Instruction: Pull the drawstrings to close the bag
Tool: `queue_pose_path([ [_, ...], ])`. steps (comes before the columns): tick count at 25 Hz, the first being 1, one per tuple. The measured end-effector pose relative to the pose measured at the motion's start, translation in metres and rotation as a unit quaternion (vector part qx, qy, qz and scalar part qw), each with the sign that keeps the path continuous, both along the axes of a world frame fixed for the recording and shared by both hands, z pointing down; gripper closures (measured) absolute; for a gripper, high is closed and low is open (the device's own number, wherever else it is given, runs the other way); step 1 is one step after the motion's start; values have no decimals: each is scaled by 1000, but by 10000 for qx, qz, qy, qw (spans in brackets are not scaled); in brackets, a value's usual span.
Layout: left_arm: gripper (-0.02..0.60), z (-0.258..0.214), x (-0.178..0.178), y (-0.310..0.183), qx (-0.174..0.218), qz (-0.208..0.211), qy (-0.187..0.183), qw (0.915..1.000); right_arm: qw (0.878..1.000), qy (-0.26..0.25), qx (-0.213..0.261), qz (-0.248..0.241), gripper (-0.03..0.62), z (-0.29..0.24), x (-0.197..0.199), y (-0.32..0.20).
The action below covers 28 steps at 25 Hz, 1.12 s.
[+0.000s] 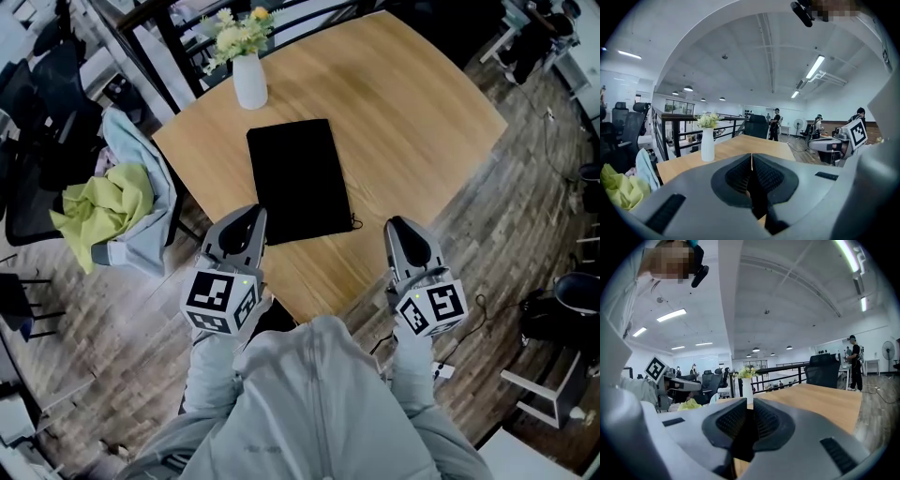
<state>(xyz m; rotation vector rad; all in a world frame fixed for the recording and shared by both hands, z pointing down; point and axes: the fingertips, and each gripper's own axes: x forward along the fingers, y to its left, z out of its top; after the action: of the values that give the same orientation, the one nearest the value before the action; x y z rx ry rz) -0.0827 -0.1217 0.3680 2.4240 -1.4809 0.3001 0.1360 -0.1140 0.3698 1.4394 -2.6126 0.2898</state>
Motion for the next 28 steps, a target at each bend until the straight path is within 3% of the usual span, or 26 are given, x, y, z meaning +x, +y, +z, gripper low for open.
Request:
queue_pose_path([
  [3, 551, 4, -2, -1, -54, 91, 46, 9999, 9999, 11, -126, 0, 551, 5, -2, 0],
  [6, 549, 9, -4, -1, -105, 140, 19, 9998, 9996, 1, -269, -3, 450, 12, -2, -1],
  [9, 483, 15, -6, -1, -179, 181, 27, 9997, 9994, 112, -320, 8, 430, 18, -1, -3],
  [17, 426, 46, -17, -1, -603, 156, -53, 9980, 9992, 366, -152, 51, 414, 25, -1, -13],
  [28, 426, 120, -28, 11, -1367, 151, -396, 9897, 9938, 795, -737, -244, 413, 82, 2, -16],
])
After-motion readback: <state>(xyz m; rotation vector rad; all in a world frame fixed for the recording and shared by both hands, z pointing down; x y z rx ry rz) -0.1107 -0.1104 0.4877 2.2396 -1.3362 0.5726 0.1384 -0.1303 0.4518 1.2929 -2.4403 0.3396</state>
